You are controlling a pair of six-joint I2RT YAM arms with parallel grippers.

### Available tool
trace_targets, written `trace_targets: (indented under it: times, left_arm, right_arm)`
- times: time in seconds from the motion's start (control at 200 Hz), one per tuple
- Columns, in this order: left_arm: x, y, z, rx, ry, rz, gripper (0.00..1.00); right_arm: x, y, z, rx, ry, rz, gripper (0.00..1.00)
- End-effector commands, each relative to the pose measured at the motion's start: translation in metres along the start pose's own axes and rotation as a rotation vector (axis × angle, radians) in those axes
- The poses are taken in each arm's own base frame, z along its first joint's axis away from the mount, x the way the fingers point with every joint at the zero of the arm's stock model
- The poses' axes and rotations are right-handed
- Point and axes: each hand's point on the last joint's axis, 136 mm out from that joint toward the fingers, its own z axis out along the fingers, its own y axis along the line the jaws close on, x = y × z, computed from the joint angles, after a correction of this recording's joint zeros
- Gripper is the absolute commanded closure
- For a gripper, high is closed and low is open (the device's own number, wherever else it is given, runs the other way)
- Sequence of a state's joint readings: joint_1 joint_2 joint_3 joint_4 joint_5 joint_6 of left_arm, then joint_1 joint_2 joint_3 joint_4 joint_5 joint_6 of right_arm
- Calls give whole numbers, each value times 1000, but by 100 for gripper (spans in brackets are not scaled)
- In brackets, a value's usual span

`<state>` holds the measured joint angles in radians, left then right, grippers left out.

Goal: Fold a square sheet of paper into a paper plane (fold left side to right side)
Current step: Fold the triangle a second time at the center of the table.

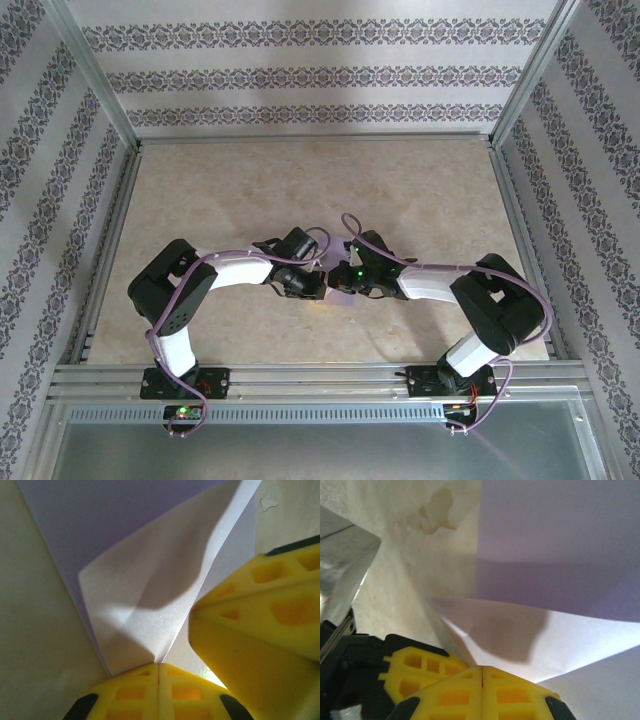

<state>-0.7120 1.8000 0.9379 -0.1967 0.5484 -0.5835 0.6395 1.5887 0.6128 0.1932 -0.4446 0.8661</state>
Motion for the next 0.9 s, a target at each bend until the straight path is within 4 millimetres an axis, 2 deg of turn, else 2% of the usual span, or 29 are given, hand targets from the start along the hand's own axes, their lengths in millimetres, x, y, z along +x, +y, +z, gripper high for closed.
trace_targets:
  times: [0.0, 0.255, 0.48, 0.655, 0.894]
  left_arm:
    - [19, 20, 8, -70, 58, -20, 100]
    - [19, 21, 8, -75, 62, -21, 100]
    - [22, 24, 8, -90, 72, -32, 100]
    - [26, 27, 8, -98, 81, -42, 100]
    - [31, 31, 10, -99, 85, -55, 100]
  right_arm:
    - [-2, 0, 7, 3, -15, -6, 100]
    - [1, -17, 14, 45, 5, 13, 100]
    - [-2, -34, 8, 69, 0, 52, 100]
    - [-8, -46, 1, 78, -14, 70, 100]
    - [-28, -66, -11, 92, -53, 98, 100]
